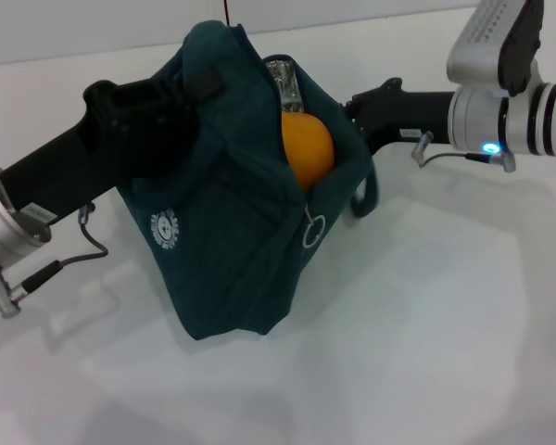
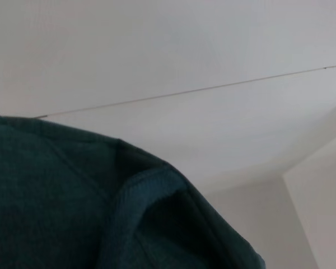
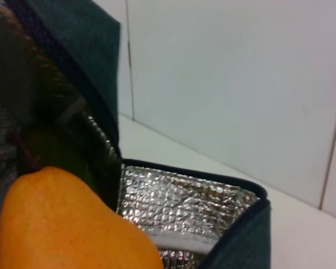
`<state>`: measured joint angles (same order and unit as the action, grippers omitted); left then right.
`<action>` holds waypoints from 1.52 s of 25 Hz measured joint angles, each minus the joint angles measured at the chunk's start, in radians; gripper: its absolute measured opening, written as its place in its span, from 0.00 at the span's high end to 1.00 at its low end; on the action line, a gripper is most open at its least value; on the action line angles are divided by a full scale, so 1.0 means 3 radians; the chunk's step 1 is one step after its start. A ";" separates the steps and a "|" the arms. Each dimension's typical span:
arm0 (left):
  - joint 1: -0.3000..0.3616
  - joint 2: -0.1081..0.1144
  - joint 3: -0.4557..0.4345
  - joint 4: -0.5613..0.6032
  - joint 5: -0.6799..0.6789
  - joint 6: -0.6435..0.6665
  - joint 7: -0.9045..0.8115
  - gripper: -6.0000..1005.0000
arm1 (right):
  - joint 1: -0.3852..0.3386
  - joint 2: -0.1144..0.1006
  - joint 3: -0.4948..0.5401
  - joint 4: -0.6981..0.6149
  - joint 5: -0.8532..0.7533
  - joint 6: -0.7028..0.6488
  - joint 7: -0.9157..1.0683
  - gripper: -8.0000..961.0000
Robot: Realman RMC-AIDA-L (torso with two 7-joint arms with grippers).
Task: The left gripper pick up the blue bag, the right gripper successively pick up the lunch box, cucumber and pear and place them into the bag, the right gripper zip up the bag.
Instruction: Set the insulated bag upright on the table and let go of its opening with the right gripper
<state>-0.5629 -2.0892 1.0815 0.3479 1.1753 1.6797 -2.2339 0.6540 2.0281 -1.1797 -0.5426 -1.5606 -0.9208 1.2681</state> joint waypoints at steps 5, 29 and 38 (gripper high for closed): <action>0.0048 0.0005 0.0001 -0.0014 0.0032 0.0021 -0.0011 0.94 | -0.0094 -0.0001 0.0000 -0.0162 0.0217 -0.0126 -0.0129 0.96; 0.0162 0.0047 0.0021 -0.0191 0.0613 0.0025 0.0071 0.94 | -0.0917 -0.0037 0.0005 -0.1359 0.0857 -0.1341 -0.0243 0.99; 0.0151 0.0073 -0.0010 -0.0188 0.0742 -0.0038 0.0115 0.94 | -0.1005 -0.0058 0.0122 -0.1452 0.0867 -0.1418 -0.0152 0.99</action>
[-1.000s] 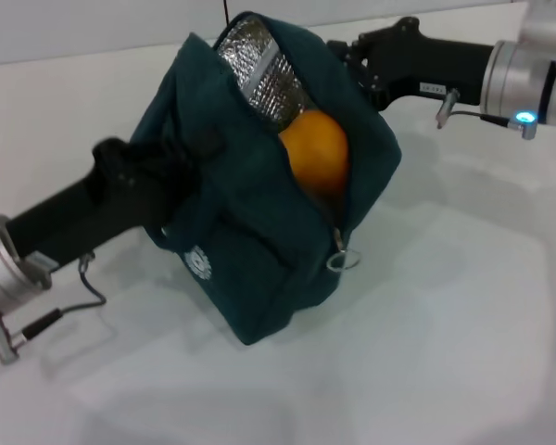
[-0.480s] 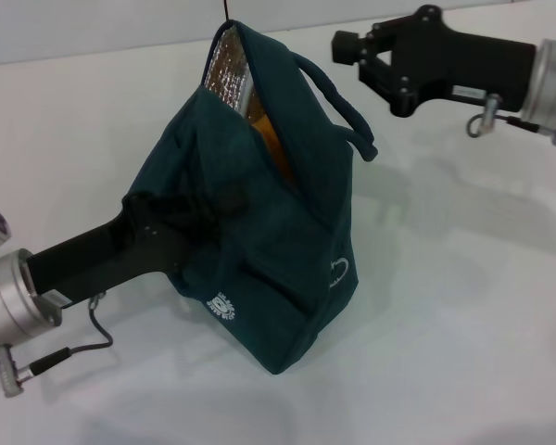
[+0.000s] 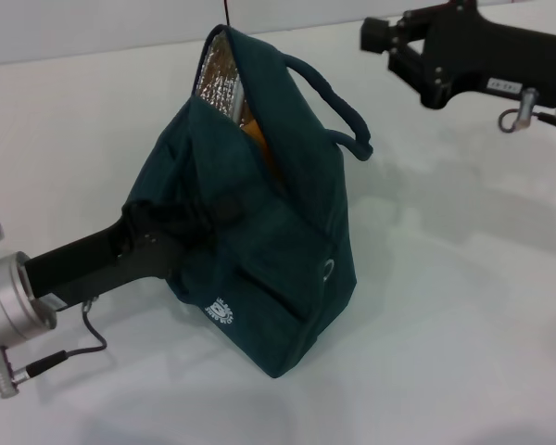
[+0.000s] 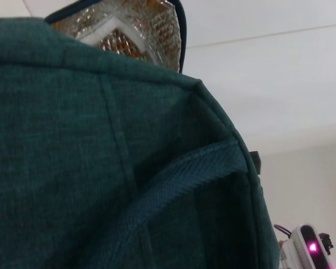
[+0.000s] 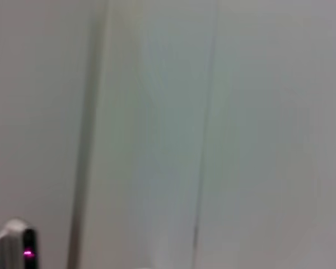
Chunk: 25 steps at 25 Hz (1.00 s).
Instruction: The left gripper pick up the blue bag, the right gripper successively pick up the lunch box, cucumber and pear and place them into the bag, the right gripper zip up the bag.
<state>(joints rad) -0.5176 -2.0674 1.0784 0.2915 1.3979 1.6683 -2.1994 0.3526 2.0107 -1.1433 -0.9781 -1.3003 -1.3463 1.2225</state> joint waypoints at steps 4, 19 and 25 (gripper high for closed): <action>0.0013 0.0005 -0.0007 -0.0010 -0.0002 -0.0071 0.0012 0.94 | -0.0003 -0.0005 0.0111 0.0109 -0.0002 0.0083 -0.0013 0.99; 0.0015 0.0014 -0.0005 0.0000 -0.0011 -0.0177 0.0014 0.94 | 0.0336 0.0031 0.0146 0.0960 0.0029 0.0530 -0.0507 0.67; 0.0013 0.0011 -0.0005 -0.0002 -0.0006 -0.0177 0.0015 0.94 | 0.0592 0.0036 0.0087 0.1197 0.0010 0.0731 -0.0512 0.44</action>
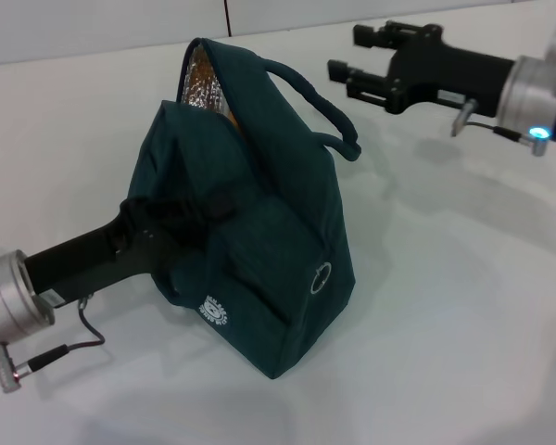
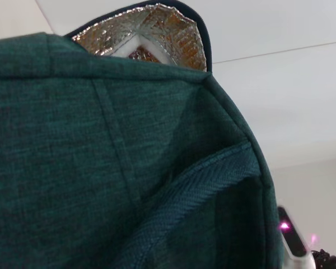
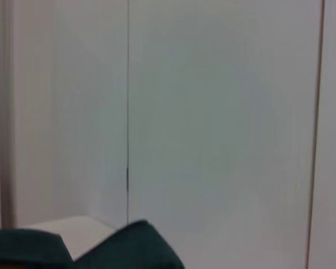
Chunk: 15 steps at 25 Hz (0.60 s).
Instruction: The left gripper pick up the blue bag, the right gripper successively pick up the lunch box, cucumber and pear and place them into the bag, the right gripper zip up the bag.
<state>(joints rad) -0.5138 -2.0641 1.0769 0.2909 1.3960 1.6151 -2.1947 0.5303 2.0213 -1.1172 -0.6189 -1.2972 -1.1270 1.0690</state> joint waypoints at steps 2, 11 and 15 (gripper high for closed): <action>0.0001 -0.0002 0.0000 -0.0012 0.0006 0.0001 0.0004 0.94 | 0.0087 -0.0007 -0.0069 0.0100 -0.0006 0.0114 -0.0005 0.40; 0.0045 -0.0016 0.0004 -0.0002 0.0016 0.0010 0.0030 0.94 | 0.0220 0.0014 -0.0462 0.0161 0.0009 0.0406 -0.0041 0.41; 0.0046 -0.0026 0.0018 -0.0001 0.0022 0.0023 0.0041 0.94 | 0.0273 0.0021 -0.0602 0.0164 0.0011 0.0549 -0.0036 0.41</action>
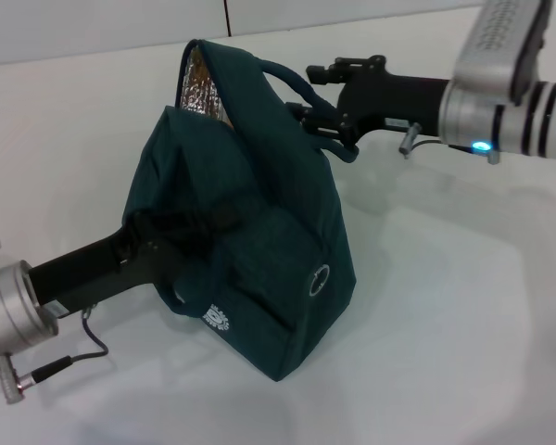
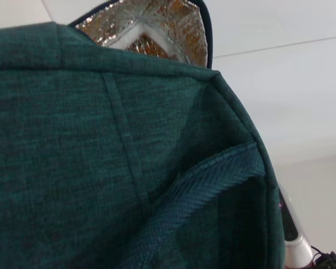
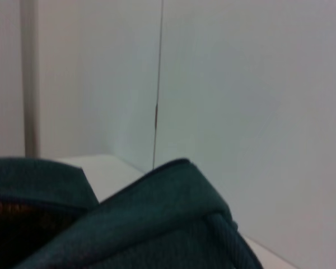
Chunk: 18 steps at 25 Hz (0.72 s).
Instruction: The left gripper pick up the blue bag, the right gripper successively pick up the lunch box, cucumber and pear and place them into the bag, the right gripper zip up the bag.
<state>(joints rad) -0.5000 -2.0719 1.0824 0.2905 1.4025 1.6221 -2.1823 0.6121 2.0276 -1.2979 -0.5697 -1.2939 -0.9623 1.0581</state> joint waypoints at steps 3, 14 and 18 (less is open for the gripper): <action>0.0000 -0.0007 0.0007 0.0001 0.0010 0.0005 0.0016 0.94 | 0.0072 0.0005 -0.0156 0.0000 0.0023 0.0227 -0.0013 0.41; 0.0010 0.0006 0.0018 -0.0021 0.0014 0.0055 0.0047 0.94 | 0.0169 0.0001 -0.0436 -0.0105 0.0952 0.0438 -0.0711 0.41; 0.0079 0.0040 0.0013 -0.0002 0.0015 0.0064 0.0054 0.94 | -0.0051 0.0001 -0.0604 -0.0408 0.1105 0.0324 -0.0812 0.41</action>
<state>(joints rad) -0.4763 -2.0600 1.0864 0.2901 1.4069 1.6414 -2.1660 0.5969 2.0280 -1.4790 -0.6922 -0.9625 -0.8651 0.8145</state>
